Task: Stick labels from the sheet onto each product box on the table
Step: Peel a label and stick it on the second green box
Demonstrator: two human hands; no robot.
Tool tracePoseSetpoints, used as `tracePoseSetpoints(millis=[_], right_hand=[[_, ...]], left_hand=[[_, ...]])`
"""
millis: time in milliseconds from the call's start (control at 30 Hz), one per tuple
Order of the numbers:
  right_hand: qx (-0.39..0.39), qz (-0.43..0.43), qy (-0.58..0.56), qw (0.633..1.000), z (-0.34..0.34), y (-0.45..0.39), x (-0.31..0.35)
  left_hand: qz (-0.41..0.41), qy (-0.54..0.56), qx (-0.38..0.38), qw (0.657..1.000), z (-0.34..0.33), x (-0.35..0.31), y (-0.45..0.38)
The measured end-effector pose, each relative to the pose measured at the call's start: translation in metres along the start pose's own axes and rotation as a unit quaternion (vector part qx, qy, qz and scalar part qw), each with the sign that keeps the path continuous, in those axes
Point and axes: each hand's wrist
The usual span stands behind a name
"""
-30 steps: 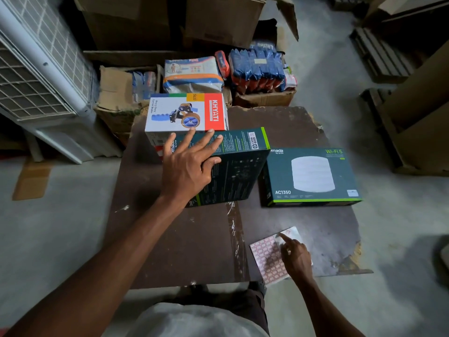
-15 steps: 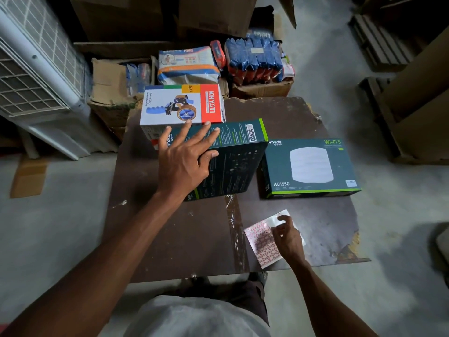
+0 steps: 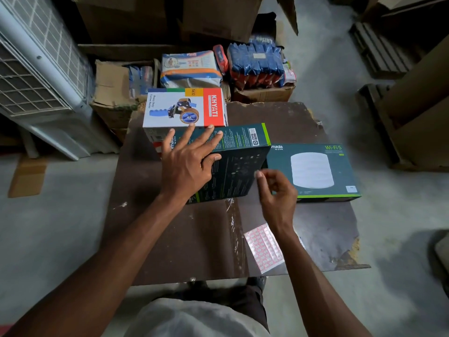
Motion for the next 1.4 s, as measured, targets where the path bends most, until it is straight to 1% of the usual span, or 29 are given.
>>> tracePoseSetpoints(millis=[67,133,233,333,400,600,933,967,1033,1100,1133,1167,1267,1400], right_hand=[[-0.008,0.089,0.038,0.995,-0.017,-0.012,0.024],[-0.003,0.170,0.085,0.982,-0.034,-0.022,0.039],[0.008,0.268,0.180,0.946,-0.053,-0.032,0.047],[0.000,0.342,0.233,0.910,-0.062,-0.038,0.043],[0.009,0.369,0.244,0.897,-0.061,-0.039,0.039],[0.044,0.404,0.235,0.883,-0.052,-0.040,0.035],[0.089,0.405,0.245,0.876,-0.042,-0.036,0.028],[0.096,0.398,0.247,0.878,-0.041,-0.034,0.028],[0.099,0.360,0.218,0.902,-0.039,-0.034,0.033],[0.080,0.320,0.177,0.927,-0.041,-0.039,0.042],[0.072,0.313,0.179,0.930,-0.043,-0.042,0.045],[0.071,0.316,0.197,0.925,-0.046,-0.045,0.048],[0.075,0.342,0.272,0.896,-0.058,-0.049,0.048],[0.075,0.372,0.293,0.878,-0.049,-0.059,0.035]], left_hand=[[0.001,0.001,0.004,1.000,0.000,-0.001,0.000],[0.002,0.001,0.008,1.000,0.001,-0.002,0.001],[0.001,0.003,0.012,1.000,0.003,-0.002,0.002],[-0.003,0.001,0.017,1.000,0.005,-0.002,0.002],[-0.002,0.005,0.018,1.000,0.005,-0.002,0.003],[-0.002,0.013,0.011,1.000,0.006,-0.002,0.005],[-0.019,0.017,0.034,0.999,0.010,0.004,0.001],[-0.021,0.017,0.036,0.999,0.011,0.005,0.000],[-0.023,0.021,0.039,0.999,0.013,0.005,-0.001],[-0.023,0.021,0.041,0.999,0.014,0.004,-0.001],[-0.023,0.019,0.040,0.999,0.015,0.004,-0.001],[-0.023,0.017,0.038,0.999,0.015,0.004,-0.001],[-0.022,0.020,0.032,0.999,0.016,0.004,-0.001],[-0.027,0.010,0.028,0.999,0.013,0.007,-0.002]])
Point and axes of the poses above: each hand's wrist, its own y-axis away from the middle knuckle, its own z-axis out of the back of the hand, x = y × z, and after that the axes turned 4 degrees about -y, right-handed
